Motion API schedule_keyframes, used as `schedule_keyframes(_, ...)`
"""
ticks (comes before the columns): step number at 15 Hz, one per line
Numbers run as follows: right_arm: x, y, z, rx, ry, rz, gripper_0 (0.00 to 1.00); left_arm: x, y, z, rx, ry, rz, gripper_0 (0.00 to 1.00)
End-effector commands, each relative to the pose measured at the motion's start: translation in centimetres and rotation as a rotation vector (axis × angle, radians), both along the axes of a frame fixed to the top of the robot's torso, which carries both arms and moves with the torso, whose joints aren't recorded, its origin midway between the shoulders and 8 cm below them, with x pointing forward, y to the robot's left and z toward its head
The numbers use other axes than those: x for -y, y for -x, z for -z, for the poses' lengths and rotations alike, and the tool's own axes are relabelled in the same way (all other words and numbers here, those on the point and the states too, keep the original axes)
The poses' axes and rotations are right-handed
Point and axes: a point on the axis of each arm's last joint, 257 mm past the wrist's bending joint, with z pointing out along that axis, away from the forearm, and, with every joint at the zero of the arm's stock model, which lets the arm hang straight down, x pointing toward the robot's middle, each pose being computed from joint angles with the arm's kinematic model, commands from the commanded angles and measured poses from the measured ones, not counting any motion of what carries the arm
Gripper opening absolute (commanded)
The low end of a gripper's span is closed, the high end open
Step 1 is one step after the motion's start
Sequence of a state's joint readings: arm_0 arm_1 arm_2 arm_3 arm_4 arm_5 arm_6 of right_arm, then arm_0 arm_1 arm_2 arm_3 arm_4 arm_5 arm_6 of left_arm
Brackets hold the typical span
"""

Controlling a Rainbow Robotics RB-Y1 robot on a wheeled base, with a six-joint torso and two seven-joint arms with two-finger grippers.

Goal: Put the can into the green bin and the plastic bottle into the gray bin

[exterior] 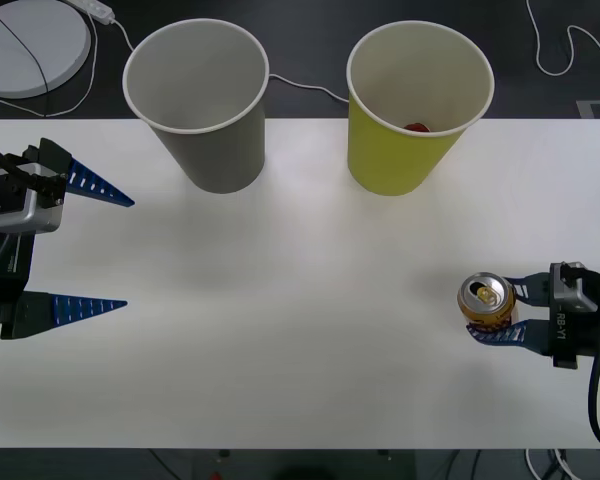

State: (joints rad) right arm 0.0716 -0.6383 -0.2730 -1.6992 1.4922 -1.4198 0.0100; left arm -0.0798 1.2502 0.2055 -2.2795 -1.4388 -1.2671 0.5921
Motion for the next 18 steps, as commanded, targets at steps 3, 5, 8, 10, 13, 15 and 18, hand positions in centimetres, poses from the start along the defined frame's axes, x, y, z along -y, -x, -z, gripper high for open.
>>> schedule_keyframes(3,0.9,-0.1,-3.4,-0.12,0.012,0.087,0.0,0.0,0.0,0.0,0.0,0.0,0.0,1.0)
schedule_keyframes(5,1.4,-0.1,-5.6,-0.164,0.036,0.134,0.0,0.0,0.0,0.0,0.0,0.0,0.0,1.0)
schedule_keyframes(8,2.8,0.0,-8.7,-0.238,0.068,0.206,0.0,0.0,0.0,0.0,0.0,0.0,0.0,1.0)
schedule_keyframes(10,4.0,-0.1,-10.6,-0.281,0.091,0.247,0.0,0.0,0.0,0.0,0.0,0.0,0.0,1.0)
schedule_keyframes(13,5.6,-1.1,-13.5,-0.322,0.129,0.338,0.0,0.0,0.0,0.0,0.0,0.0,0.0,1.0)
schedule_keyframes(15,6.2,-2.1,-15.6,-0.332,0.14,0.402,0.0,0.0,0.0,0.0,0.0,0.0,0.0,1.0)
schedule_keyframes(18,6.4,-4.5,-19.6,-0.284,0.158,0.489,0.0,0.0,0.0,0.0,0.0,0.0,0.0,1.0)
